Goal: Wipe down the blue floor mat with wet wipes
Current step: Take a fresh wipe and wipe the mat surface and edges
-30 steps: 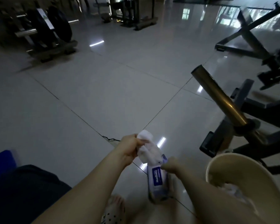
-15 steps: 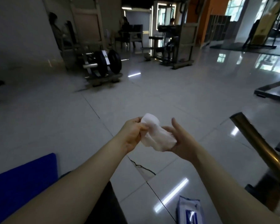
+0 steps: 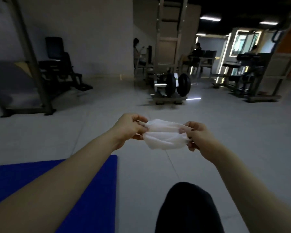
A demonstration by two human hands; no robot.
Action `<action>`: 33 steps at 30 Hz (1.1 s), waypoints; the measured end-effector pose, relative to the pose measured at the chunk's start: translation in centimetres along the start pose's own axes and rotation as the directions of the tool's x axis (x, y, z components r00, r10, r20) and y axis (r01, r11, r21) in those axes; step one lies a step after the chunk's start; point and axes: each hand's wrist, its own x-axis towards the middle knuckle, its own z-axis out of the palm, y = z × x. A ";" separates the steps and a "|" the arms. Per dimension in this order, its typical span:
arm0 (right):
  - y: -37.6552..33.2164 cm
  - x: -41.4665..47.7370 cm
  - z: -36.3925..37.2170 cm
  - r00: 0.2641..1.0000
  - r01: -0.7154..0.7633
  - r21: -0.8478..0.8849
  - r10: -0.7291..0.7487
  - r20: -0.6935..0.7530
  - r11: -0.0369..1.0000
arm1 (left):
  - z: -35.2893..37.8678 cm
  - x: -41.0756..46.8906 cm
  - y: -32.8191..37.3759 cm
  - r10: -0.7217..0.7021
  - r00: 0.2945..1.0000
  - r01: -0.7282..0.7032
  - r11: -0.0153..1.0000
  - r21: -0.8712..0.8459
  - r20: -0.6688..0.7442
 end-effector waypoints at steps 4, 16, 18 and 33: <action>0.9 1.7 7.4 0.999 -0.017 0.026 0.016 0.048 1.000 | -4.6 -2.6 -4.2 -0.123 0.985 0.121 0.992 -0.019 -0.124; 8.9 -1.1 23.5 0.802 -0.296 0.061 0.213 0.559 0.953 | -9.2 -8.0 -20.5 -0.604 0.756 0.310 0.671 -0.674 -0.254; 11.2 -1.3 25.1 0.781 -0.367 0.024 0.294 0.550 0.930 | -8.3 -7.8 -22.8 -0.628 0.741 0.362 0.671 -0.647 -0.236; 23.8 -3.0 32.4 0.757 -0.534 -0.154 0.551 0.352 0.831 | -5.7 -10.0 -34.4 -0.812 0.581 0.574 0.458 -0.679 -0.056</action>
